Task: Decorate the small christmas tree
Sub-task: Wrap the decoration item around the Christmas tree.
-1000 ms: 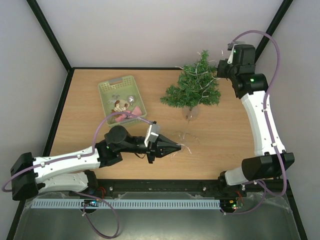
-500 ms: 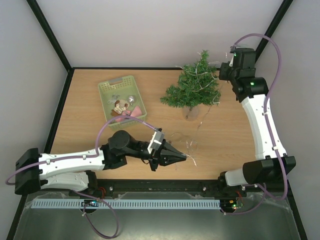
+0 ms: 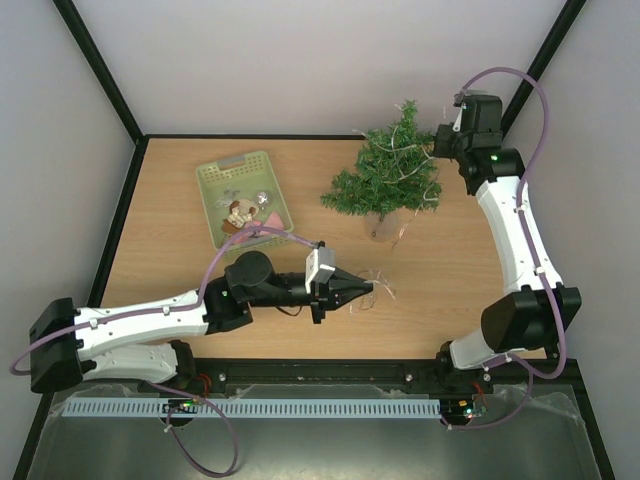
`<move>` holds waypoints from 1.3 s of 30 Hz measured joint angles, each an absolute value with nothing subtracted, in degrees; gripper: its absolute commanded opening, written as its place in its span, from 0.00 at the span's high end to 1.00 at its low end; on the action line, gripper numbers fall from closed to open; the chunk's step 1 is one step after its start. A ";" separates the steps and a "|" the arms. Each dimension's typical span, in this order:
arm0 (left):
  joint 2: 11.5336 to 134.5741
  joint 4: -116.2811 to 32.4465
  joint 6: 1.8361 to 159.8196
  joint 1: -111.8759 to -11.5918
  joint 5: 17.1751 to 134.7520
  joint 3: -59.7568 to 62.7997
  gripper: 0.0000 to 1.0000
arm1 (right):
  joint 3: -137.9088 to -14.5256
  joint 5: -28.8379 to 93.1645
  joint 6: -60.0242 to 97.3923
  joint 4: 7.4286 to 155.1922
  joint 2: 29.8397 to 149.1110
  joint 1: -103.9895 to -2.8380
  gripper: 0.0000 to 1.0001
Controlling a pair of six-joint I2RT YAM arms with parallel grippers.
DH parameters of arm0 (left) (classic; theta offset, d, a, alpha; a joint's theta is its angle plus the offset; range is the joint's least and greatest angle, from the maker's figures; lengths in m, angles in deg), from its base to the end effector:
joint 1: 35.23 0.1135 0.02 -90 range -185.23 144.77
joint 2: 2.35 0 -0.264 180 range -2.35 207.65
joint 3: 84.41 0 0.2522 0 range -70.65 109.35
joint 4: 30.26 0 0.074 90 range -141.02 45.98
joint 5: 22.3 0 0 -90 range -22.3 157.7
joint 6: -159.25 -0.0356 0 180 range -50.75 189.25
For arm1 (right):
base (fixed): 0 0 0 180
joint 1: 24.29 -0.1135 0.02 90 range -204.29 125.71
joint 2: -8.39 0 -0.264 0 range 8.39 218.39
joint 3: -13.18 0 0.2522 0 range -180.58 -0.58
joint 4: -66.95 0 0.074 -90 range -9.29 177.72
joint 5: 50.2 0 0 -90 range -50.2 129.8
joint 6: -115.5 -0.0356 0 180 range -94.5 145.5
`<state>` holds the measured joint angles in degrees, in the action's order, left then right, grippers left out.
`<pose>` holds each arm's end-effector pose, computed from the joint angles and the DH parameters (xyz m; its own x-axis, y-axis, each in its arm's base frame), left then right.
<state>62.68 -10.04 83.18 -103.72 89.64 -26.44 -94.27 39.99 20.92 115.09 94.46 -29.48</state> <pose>0.0841 -0.2496 0.3462 -0.1588 -0.2060 -0.9656 0.9872 -0.0494 -0.1518 0.3333 0.0302 0.4195 -0.4540 0.0389 -0.8902 -0.0514 0.9962 0.0698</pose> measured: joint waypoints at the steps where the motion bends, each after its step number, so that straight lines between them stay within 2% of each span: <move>1: 62.68 -10.53 83.12 -103.22 89.22 -26.44 0.98 | -93.79 39.57 20.79 114.63 94.46 -29.24 0.98; 7: 60.67 -15.49 82.24 -100.25 85.81 -26.46 0.98 | -90.71 37.13 19.52 113.01 94.04 -28.63 0.98; 15: 56.37 -21.06 81.98 -93.65 83.47 -26.44 0.98 | -87.08 34.42 17.05 111.65 92.18 -28.47 0.80; 22: 55.40 -23.01 82.40 -89.63 83.52 -26.35 0.98 | -87.08 34.61 15.74 111.72 89.47 -28.47 0.58; 25: 55.03 -23.62 82.55 -88.51 83.54 -26.31 0.98 | -87.08 34.72 15.54 111.72 87.35 -28.47 0.58; 33: 54.79 -26.22 82.40 -84.34 83.73 -22.55 0.98 | -87.08 33.76 14.52 111.74 84.45 -28.47 0.66; 39: 55.73 -27.05 82.59 -81.01 84.63 -18.29 0.98 | -84.11 28.84 13.12 111.46 80.90 -28.93 0.65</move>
<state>55.73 -27.05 82.59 -81.01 84.63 -18.29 -84.11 28.84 13.12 111.46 80.90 -28.93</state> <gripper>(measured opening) 0.029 0.342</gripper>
